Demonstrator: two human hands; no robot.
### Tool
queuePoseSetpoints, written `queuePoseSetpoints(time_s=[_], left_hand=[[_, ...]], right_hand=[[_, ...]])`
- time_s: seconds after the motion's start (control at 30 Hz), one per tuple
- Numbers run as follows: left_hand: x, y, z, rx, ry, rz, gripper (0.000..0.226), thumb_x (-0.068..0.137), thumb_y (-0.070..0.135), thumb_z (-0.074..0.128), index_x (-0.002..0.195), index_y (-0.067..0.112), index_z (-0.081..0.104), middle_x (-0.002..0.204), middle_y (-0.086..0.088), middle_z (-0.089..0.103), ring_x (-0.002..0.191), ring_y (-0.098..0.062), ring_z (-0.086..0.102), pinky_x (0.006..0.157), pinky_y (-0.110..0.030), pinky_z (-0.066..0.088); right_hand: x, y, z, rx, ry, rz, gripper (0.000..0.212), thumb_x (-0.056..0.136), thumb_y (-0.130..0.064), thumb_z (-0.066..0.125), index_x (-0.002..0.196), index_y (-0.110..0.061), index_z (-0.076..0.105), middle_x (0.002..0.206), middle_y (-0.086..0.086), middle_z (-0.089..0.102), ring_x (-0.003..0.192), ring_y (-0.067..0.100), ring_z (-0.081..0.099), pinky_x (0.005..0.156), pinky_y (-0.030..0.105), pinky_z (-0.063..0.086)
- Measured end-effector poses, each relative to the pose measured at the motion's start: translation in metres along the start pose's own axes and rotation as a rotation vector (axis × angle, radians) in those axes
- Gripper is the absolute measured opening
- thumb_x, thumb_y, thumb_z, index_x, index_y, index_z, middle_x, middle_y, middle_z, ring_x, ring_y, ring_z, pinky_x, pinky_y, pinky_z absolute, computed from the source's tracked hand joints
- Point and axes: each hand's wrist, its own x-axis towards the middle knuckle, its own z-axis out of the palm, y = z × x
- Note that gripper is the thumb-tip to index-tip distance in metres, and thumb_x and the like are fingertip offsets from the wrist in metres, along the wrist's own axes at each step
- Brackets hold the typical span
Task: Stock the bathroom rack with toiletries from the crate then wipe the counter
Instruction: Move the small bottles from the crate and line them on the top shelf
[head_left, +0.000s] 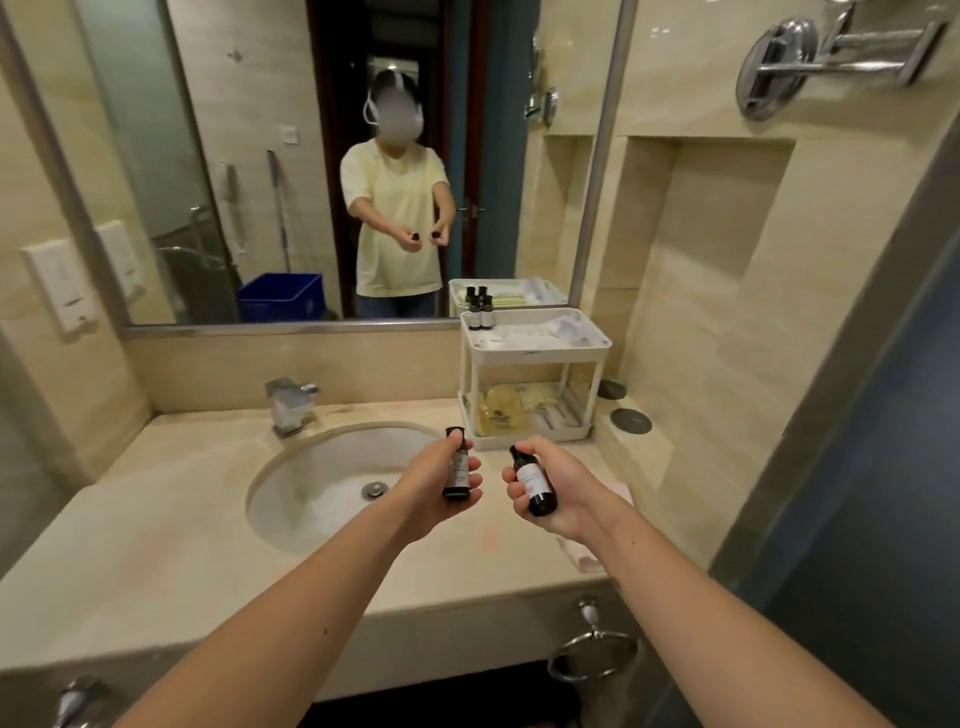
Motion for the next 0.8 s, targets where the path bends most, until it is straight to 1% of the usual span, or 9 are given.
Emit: queuePoseSetpoints(time_s=[0.1, 0.17, 0.3, 0.37, 0.47, 0.57, 0.63, 0.7, 0.8], left_hand=[[0.034, 0.021, 0.006, 0.03, -0.035, 0.02, 0.026, 0.101, 0.034, 0.045, 0.106, 0.012, 0.056, 0.089, -0.006, 0.06, 0.069, -0.017, 0.058, 0.066, -0.032, 0.053], [0.053, 0.032, 0.009, 0.054, -0.057, 0.024, 0.026, 0.101, 0.034, 0.046, 0.106, 0.011, 0.057, 0.089, -0.006, 0.06, 0.068, -0.017, 0.057, 0.065, -0.031, 0.053], [0.085, 0.052, 0.016, 0.067, -0.104, 0.012, 0.024, 0.1, 0.034, 0.048, 0.099, 0.012, 0.057, 0.078, -0.004, 0.059, 0.057, -0.015, 0.054, 0.054, -0.028, 0.05], [0.1, 0.06, 0.02, 0.081, -0.131, 0.016, 0.022, 0.099, 0.035, 0.049, 0.097, 0.013, 0.056, 0.074, -0.003, 0.058, 0.055, -0.015, 0.052, 0.053, -0.028, 0.048], [0.121, 0.072, 0.027, 0.1, -0.159, 0.034, 0.023, 0.099, 0.036, 0.051, 0.097, 0.013, 0.053, 0.073, -0.004, 0.057, 0.056, -0.015, 0.052, 0.054, -0.028, 0.047], [0.143, 0.086, 0.036, 0.144, -0.162, 0.069, 0.024, 0.099, 0.036, 0.05, 0.104, 0.012, 0.049, 0.08, -0.005, 0.058, 0.06, -0.015, 0.053, 0.058, -0.028, 0.049], [0.158, 0.096, 0.042, 0.153, -0.163, 0.099, 0.024, 0.1, 0.033, 0.05, 0.11, 0.011, 0.046, 0.084, -0.008, 0.058, 0.063, -0.016, 0.055, 0.062, -0.03, 0.05], [0.175, 0.109, 0.049, 0.189, -0.174, 0.146, 0.025, 0.1, 0.03, 0.05, 0.113, 0.009, 0.046, 0.088, -0.009, 0.059, 0.067, -0.018, 0.057, 0.068, -0.033, 0.05], [0.201, 0.131, 0.06, 0.304, -0.152, 0.219, 0.027, 0.1, 0.031, 0.05, 0.111, 0.006, 0.051, 0.094, -0.009, 0.06, 0.077, -0.02, 0.061, 0.074, -0.037, 0.052]], right_hand=[[0.021, -0.021, 0.002, 0.001, 0.067, -0.063, 0.024, 0.094, -0.026, 0.052, 0.087, -0.004, 0.055, 0.064, 0.006, 0.062, 0.046, 0.013, 0.051, 0.036, 0.02, 0.041], [0.034, -0.033, 0.003, 0.017, 0.095, -0.097, 0.024, 0.095, -0.028, 0.052, 0.087, -0.005, 0.057, 0.066, 0.006, 0.065, 0.046, 0.013, 0.051, 0.036, 0.02, 0.042], [0.057, -0.054, 0.003, 0.04, 0.113, -0.134, 0.026, 0.096, -0.032, 0.049, 0.083, -0.01, 0.056, 0.064, 0.003, 0.058, 0.041, 0.01, 0.043, 0.033, 0.017, 0.034], [0.067, -0.065, 0.002, 0.032, 0.114, -0.144, 0.027, 0.096, -0.033, 0.05, 0.079, -0.011, 0.055, 0.061, 0.001, 0.054, 0.039, 0.01, 0.041, 0.033, 0.017, 0.031], [0.085, -0.083, -0.002, -0.018, 0.134, -0.176, 0.028, 0.095, -0.035, 0.056, 0.079, -0.013, 0.055, 0.06, 0.001, 0.054, 0.04, 0.01, 0.042, 0.034, 0.017, 0.031], [0.107, -0.105, -0.006, -0.071, 0.133, -0.227, 0.023, 0.094, -0.034, 0.062, 0.087, -0.013, 0.056, 0.061, 0.002, 0.058, 0.042, 0.011, 0.047, 0.036, 0.019, 0.036], [0.124, -0.122, -0.01, -0.095, 0.127, -0.272, 0.022, 0.091, -0.03, 0.067, 0.097, -0.011, 0.058, 0.064, 0.004, 0.06, 0.045, 0.012, 0.051, 0.039, 0.021, 0.041], [0.143, -0.142, -0.012, -0.094, 0.132, -0.307, 0.03, 0.088, -0.026, 0.071, 0.107, -0.008, 0.057, 0.07, 0.006, 0.061, 0.05, 0.014, 0.056, 0.042, 0.023, 0.046], [0.171, -0.177, -0.017, -0.137, 0.135, -0.339, 0.037, 0.086, -0.024, 0.074, 0.111, -0.002, 0.06, 0.071, 0.008, 0.066, 0.055, 0.016, 0.062, 0.05, 0.027, 0.053]])
